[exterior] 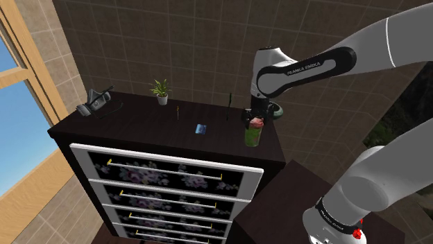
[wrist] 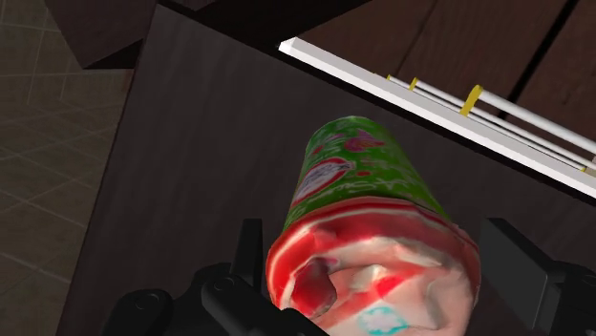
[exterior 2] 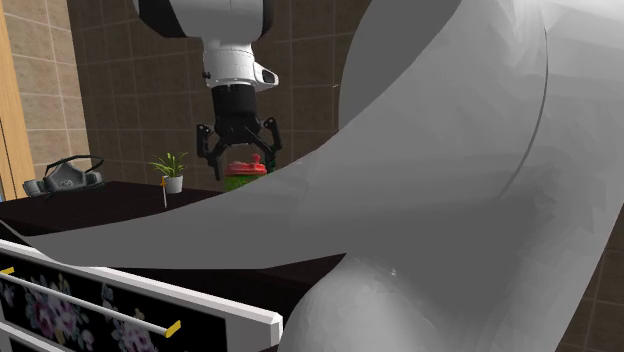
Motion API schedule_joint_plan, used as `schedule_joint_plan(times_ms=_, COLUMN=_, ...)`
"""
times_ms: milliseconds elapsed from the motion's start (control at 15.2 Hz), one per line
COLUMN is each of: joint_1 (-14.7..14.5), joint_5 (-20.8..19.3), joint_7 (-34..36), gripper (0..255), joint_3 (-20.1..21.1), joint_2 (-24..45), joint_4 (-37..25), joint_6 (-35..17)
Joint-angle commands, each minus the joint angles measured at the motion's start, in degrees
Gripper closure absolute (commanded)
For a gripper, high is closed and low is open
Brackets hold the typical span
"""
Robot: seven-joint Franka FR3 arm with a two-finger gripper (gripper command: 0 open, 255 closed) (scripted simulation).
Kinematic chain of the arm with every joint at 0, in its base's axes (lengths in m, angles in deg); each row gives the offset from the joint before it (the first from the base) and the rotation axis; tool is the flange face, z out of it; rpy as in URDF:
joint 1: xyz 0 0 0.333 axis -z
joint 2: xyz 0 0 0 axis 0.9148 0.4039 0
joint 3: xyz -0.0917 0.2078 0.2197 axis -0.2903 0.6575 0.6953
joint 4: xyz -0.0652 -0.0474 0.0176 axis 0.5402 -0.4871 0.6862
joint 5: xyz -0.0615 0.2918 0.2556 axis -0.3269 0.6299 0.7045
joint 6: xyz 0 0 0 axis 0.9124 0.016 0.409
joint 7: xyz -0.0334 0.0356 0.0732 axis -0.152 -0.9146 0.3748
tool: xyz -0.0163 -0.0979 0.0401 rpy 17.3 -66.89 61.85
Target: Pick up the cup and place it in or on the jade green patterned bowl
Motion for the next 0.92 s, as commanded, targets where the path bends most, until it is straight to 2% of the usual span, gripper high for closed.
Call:
schedule_joint_plan(times_ms=0, joint_1=-0.1, joint_5=0.2, joint_7=0.0, gripper=255, joint_3=0.1, joint_2=-0.9, joint_4=-0.8, joint_6=1.7)
schedule_joint_plan(times_ms=858, joint_1=-0.2, joint_5=0.6, joint_7=-0.7, gripper=255, joint_3=0.0, joint_2=-4.5, joint_4=-7.8, joint_6=12.3)
